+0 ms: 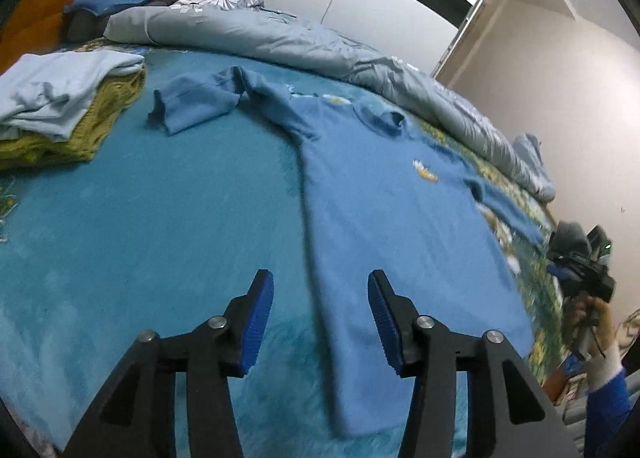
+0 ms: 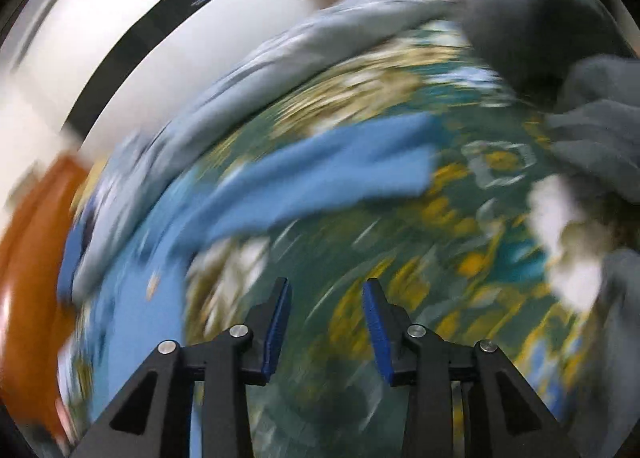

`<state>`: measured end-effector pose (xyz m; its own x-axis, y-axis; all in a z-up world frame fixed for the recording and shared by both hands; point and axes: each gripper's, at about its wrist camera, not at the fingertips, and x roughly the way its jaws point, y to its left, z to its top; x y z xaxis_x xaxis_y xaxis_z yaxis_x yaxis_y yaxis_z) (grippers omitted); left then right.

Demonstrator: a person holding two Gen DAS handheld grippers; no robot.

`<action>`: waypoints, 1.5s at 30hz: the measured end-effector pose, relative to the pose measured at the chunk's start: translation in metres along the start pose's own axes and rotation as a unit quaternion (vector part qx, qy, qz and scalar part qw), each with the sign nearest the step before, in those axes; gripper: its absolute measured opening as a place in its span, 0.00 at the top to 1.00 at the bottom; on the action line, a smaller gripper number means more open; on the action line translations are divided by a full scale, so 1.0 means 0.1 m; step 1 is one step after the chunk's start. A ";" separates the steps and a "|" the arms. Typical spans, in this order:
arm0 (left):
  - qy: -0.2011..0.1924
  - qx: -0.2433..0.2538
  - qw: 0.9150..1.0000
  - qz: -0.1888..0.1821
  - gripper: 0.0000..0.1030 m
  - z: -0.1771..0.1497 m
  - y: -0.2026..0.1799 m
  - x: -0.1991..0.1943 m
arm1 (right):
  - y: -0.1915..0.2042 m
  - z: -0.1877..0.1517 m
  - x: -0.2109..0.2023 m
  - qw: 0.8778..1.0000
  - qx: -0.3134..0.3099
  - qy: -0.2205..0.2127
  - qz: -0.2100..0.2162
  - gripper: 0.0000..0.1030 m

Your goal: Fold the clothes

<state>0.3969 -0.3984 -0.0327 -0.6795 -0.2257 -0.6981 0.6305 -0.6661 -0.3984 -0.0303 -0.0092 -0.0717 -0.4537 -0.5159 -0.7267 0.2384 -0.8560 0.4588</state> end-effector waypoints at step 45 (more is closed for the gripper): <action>0.019 -0.119 0.992 -0.039 0.51 0.15 0.54 0.42 | 3.61 -0.13 0.30 0.942 -0.312 -0.051 0.110 0.97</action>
<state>0.3961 -0.4546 -0.0745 -0.7177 -0.1495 -0.6801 0.6506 -0.4921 -0.5784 0.0529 -0.3339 0.0654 -0.4077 -0.7043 -0.5812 0.7801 -0.5995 0.1793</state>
